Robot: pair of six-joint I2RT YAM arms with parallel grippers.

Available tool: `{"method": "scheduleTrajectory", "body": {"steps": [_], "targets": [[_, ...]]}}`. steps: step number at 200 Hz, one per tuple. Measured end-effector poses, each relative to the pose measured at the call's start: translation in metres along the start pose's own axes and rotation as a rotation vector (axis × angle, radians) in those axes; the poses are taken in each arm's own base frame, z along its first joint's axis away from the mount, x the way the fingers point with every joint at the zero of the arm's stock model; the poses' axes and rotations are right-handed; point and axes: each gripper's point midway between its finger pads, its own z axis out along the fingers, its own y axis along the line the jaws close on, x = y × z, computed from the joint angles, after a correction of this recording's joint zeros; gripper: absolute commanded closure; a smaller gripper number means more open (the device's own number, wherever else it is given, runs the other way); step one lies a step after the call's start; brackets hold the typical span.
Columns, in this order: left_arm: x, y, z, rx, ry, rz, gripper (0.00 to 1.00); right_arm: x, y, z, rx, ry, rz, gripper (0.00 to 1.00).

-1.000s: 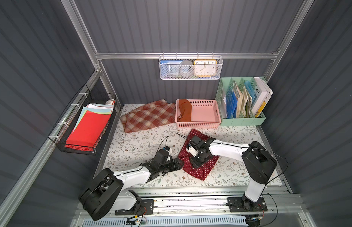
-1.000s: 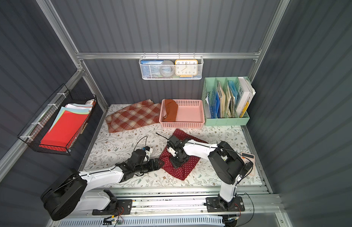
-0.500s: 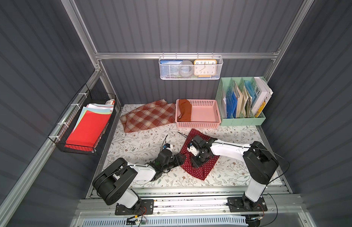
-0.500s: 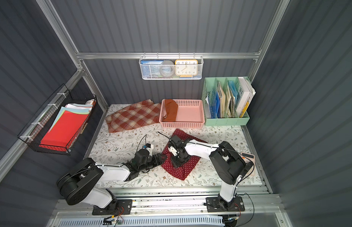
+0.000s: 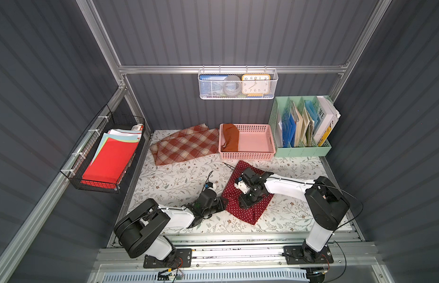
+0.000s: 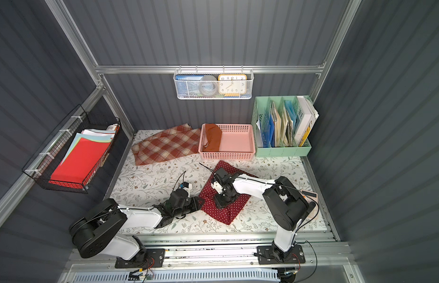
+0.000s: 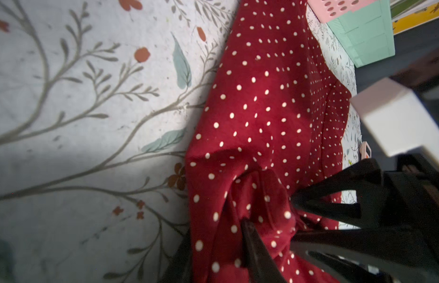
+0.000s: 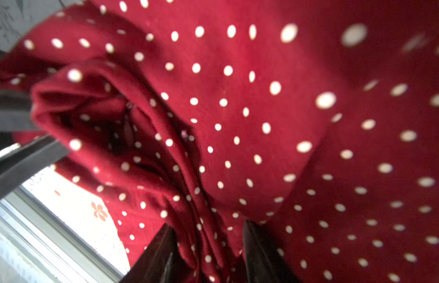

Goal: Roll up the skirts
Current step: Roll the skirt at the center of the board.

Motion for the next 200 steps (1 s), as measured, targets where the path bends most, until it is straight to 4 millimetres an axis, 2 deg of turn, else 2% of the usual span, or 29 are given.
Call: {"method": "scheduleTrajectory", "body": {"steps": [14,48,91,103,116,142,158,177,200], "targets": [[0.0,0.0,0.001,-0.012,0.0,-0.003,1.0,0.004,-0.002,-0.005,0.012,-0.012,0.012,0.47],[0.003,-0.003,-0.002,-0.031,-0.008,-0.003,1.0,0.01,-0.007,-0.022,0.049,-0.046,0.037,0.47],[0.002,-0.016,-0.016,-0.031,-0.015,-0.009,1.0,0.02,-0.016,-0.023,0.11,-0.028,0.073,0.47],[0.001,-0.024,-0.02,-0.031,-0.016,-0.019,1.0,0.021,-0.017,-0.031,0.132,-0.05,0.075,0.47],[-0.002,-0.033,-0.027,-0.024,-0.019,-0.037,1.0,0.019,-0.014,-0.051,0.145,-0.114,0.065,0.46],[-0.005,-0.042,-0.037,-0.028,-0.008,-0.092,1.0,0.01,0.014,-0.108,0.134,-0.318,-0.007,0.43],[0.0,-0.038,-0.038,-0.05,0.015,-0.125,1.0,0.016,0.04,-0.131,0.126,-0.403,-0.083,0.41],[0.008,-0.03,-0.039,-0.082,0.051,-0.159,1.0,0.03,0.068,-0.134,0.154,-0.434,-0.181,0.32],[0.017,-0.025,-0.039,-0.1,0.091,-0.185,1.0,0.057,0.099,-0.113,0.255,-0.417,-0.331,0.27]]}}
